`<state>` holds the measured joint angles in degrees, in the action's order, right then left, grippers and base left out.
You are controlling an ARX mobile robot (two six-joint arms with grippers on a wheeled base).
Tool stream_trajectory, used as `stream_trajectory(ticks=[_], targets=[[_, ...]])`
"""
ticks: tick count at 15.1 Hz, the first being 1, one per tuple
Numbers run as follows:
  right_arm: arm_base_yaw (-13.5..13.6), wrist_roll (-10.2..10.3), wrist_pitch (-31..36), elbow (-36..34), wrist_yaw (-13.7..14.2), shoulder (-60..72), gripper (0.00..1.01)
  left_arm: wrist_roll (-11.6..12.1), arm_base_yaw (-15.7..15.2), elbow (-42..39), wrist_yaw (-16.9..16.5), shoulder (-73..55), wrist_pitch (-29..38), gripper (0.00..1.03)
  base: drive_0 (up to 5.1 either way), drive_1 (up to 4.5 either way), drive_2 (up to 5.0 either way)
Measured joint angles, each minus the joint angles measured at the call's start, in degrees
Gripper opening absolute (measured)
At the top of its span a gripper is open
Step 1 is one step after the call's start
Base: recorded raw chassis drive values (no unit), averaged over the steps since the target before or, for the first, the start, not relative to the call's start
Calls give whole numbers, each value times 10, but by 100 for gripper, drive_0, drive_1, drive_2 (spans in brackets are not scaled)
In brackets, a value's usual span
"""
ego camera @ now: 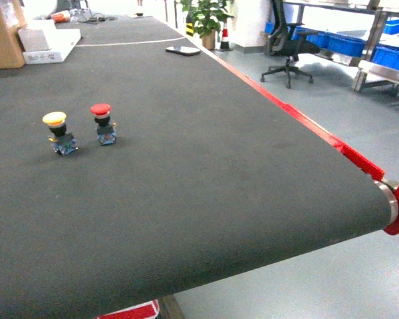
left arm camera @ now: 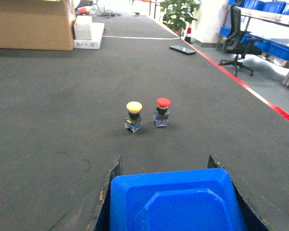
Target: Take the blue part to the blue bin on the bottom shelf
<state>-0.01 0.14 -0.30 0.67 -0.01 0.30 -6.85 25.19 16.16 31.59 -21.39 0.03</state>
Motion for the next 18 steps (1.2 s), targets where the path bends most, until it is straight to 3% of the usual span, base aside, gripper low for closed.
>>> stream_trajectory(ticks=[18], targets=[[0,0,0,0,0,0,98,0,0,0,0,0,0,44,-157,-157,-157]])
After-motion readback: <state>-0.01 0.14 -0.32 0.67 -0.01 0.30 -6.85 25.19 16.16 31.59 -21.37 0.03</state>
